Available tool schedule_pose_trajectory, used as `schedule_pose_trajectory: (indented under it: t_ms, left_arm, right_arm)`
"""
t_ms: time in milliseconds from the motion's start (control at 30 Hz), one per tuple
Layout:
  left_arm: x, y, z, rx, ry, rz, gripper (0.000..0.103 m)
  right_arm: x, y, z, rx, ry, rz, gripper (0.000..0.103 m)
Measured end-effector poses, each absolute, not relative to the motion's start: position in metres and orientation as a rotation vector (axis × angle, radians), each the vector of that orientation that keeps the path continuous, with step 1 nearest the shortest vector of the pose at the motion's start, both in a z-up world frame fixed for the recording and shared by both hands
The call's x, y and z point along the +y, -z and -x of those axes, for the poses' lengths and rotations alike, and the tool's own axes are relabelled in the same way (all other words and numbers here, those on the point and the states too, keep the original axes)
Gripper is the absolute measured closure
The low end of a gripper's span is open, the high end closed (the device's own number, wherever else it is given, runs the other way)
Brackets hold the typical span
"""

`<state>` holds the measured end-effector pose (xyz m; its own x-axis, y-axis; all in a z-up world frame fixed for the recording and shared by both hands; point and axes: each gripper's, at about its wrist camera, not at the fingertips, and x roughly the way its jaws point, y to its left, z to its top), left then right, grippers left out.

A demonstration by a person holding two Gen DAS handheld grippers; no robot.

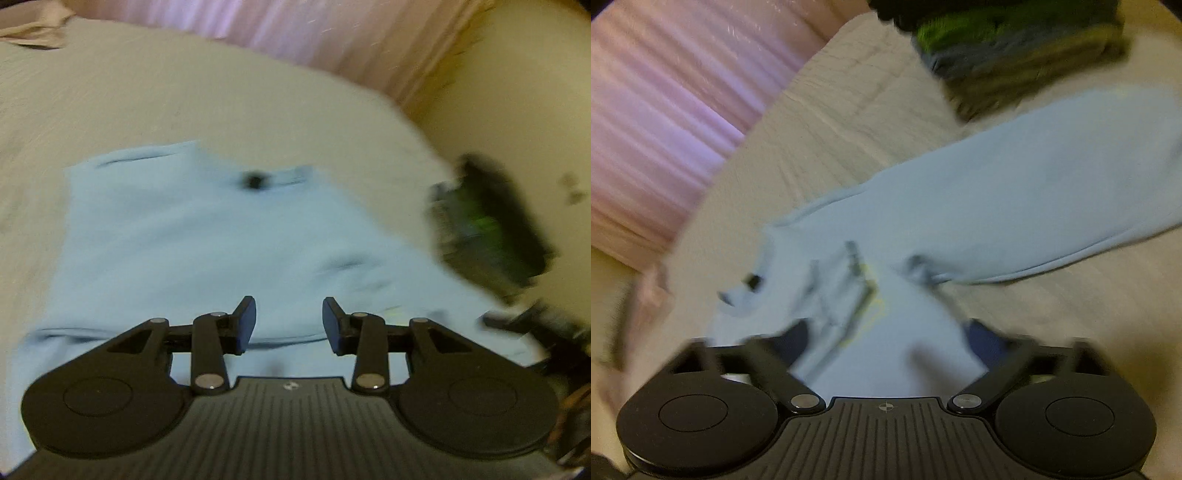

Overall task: Fold clothes
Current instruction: 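Fold the held sleeve across the sweatshirt back with the left gripper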

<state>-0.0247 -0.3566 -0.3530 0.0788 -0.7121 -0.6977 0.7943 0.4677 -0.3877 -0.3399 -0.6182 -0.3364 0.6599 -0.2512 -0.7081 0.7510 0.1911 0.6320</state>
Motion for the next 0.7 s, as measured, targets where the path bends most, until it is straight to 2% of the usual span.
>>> schedule_pose_trajectory:
  t_ms: [167,233,400,700]
  left_arm:
    - [-0.351,0.368,-0.016,0.961,1.012,-0.18,0.07]
    - [-0.345,0.369,-0.025,0.965,0.986,-0.186,0.07]
    - [-0.329,0.374,-0.032,0.959,0.967,-0.235,0.07]
    - [-0.323,0.388,-0.013,0.717,1.008,-0.69,0.071]
  right_arm:
    - [-0.631,0.373,0.31,0.441,0.679,-1.373,0.03]
    - [-0.636,0.384,0.296,0.449,0.683,-1.391,0.035]
    - [-0.647,0.4,0.268,0.496,0.7,-1.373,0.035]
    - [-0.653,0.408,0.266,0.466,0.709,-1.39,0.035]
